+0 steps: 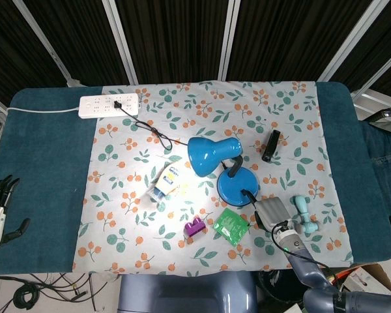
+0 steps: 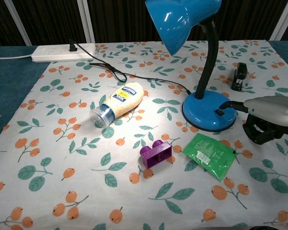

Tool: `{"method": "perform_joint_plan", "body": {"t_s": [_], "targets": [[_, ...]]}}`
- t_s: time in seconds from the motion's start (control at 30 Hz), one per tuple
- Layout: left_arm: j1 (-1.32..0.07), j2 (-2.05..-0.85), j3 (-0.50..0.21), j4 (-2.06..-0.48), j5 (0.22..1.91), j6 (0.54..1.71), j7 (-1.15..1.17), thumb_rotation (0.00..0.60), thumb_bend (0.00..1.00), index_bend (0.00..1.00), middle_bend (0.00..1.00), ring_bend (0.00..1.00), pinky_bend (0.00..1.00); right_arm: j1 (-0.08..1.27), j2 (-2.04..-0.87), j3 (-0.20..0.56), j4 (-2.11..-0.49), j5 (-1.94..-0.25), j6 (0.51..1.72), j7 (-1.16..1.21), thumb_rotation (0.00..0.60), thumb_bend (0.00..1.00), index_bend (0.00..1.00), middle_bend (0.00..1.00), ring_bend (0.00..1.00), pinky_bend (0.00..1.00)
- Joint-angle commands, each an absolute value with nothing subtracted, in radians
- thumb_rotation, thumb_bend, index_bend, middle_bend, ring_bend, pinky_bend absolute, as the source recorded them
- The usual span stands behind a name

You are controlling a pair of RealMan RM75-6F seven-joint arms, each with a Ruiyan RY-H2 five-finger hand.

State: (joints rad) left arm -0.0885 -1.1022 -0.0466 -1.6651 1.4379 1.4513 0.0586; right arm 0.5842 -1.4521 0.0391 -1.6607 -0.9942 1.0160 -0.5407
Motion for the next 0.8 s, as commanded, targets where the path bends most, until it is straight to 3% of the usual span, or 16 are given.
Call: {"method": "perform_joint_plan", "body": {"t_s": [0.03,0.8], "targets": [[-0.088,-1.102,-0.047,-1.665,1.438,1.452,0.059,0.6,0.29,0.0,0.0,0.0,0.0,0.585,-1.452,0.039,-1.661,-0.993,1.016,-0.541,0.6,0.71,0.0,0.81,0.83,0.74],[-0.088,-1.102,-0.046,-1.666,1.439,1.452,0.058,0.6,0.29,0.0,0.0,0.0,0.0,0.592,-1.452,0.037,-1.668,-0.986,1.016,-0.549,0.6,0.71,0.0,0.81,0.83,0.74]]}}
